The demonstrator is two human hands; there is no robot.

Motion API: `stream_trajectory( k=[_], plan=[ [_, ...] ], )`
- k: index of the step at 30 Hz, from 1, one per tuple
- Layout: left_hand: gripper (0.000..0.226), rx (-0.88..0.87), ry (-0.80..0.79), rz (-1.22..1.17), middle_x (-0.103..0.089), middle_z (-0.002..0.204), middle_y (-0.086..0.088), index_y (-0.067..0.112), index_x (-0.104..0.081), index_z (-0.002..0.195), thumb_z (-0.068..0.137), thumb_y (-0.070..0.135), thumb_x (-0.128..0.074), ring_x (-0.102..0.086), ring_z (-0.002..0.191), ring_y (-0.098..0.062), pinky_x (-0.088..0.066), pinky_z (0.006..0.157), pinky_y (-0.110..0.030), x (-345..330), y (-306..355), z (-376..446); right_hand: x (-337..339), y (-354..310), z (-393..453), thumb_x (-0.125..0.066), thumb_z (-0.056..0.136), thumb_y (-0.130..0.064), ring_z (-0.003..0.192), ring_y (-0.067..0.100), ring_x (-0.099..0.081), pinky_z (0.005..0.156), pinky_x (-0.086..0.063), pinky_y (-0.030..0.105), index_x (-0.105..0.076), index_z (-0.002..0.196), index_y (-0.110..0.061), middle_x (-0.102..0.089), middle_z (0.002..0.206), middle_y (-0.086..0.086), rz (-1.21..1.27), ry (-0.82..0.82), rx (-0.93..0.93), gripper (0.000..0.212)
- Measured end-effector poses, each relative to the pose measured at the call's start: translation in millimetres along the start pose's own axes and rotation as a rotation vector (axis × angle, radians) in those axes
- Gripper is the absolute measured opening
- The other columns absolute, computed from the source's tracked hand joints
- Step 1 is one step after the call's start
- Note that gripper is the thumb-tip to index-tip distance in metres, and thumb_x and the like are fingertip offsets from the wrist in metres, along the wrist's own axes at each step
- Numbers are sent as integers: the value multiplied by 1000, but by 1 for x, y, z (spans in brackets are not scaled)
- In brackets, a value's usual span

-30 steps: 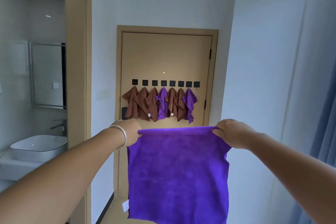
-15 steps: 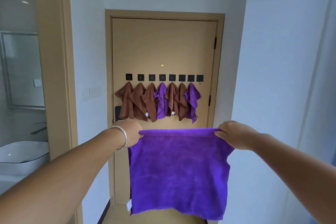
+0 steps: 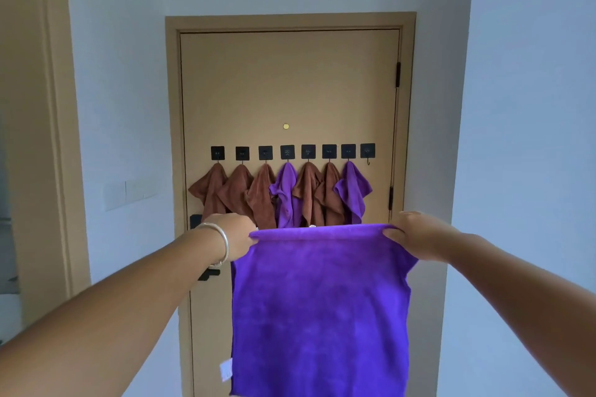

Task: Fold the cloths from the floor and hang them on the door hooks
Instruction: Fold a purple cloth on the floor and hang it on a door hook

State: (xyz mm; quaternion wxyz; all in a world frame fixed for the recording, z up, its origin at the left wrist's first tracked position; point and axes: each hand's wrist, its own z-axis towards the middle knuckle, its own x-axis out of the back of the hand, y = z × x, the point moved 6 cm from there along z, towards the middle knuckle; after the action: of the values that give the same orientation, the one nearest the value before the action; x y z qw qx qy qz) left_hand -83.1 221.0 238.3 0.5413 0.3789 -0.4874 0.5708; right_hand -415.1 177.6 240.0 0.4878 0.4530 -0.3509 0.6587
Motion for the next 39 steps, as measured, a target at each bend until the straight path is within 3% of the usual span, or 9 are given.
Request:
stream_trajectory(
  k=[9,12,21,27,30,32,35,37,39],
  plan=[
    [36,-54,-33,7,-53,68,4,23,-49,67,100,33,-38,-52,64,-18,-47,69,-34,-37,10,131,-45,51,104,-32,100,-47,71,5,-47,66,-38,23,-51,84,-30,-48,78,-13,-41,5,-46,31],
    [35,-81,-24,-4,-50,66,4,22,-49,68,99,33,-39,-48,59,-17,-43,63,-32,-53,15,181,-59,70,140,-32,101,-45,73,7,-49,70,-41,24,-54,88,-28,-51,80,-10,-64,-12,-69,30],
    [33,-241,72,-76,-56,71,1,20,-54,71,100,31,-40,-56,68,-21,-45,65,-34,-59,38,346,-65,136,254,-32,101,-42,90,18,-57,79,-46,31,-64,102,-18,-63,102,3,-157,-3,-196,39],
    [31,-362,188,-74,-53,66,5,22,-50,67,96,19,-41,-50,63,-18,-44,62,-35,-59,59,424,-75,175,304,-33,101,-41,92,21,-55,77,-42,31,-64,105,-18,-64,107,4,-180,27,-273,38],
    [32,-441,360,-131,-65,85,7,31,-59,90,87,5,-41,-59,75,-20,-47,62,-34,-58,70,449,-82,192,326,-36,100,-36,90,23,-55,76,-41,31,-65,104,-17,-66,109,7,-144,53,-315,35],
    [46,-513,412,-175,-62,109,12,40,-48,104,84,-2,-42,-57,71,-19,-36,54,-27,-58,79,463,-79,203,340,-39,100,-32,91,28,-57,73,-39,30,-66,103,-16,-67,107,11,-130,124,-351,32],
    [53,-638,446,5,-18,154,8,35,-37,112,80,-6,-44,-53,66,-27,-33,52,-30,-56,101,481,-67,216,360,-42,99,-25,89,32,-59,67,-38,28,-66,97,-13,-67,102,15,-133,286,-385,27],
    [48,-687,445,73,-6,158,6,34,-36,119,84,3,-43,-52,69,-28,-39,54,-33,-56,111,493,-62,228,375,-43,97,-18,87,33,-59,68,-44,30,-66,100,-12,-66,101,15,-75,359,-407,24],
    [39,-738,405,80,-23,154,4,40,-33,124,88,27,-33,-46,73,-25,-34,56,-30,-56,125,504,-58,239,391,-43,95,-13,87,32,-60,73,-51,34,-67,103,-13,-66,100,14,-37,402,-414,25]
  ],
)
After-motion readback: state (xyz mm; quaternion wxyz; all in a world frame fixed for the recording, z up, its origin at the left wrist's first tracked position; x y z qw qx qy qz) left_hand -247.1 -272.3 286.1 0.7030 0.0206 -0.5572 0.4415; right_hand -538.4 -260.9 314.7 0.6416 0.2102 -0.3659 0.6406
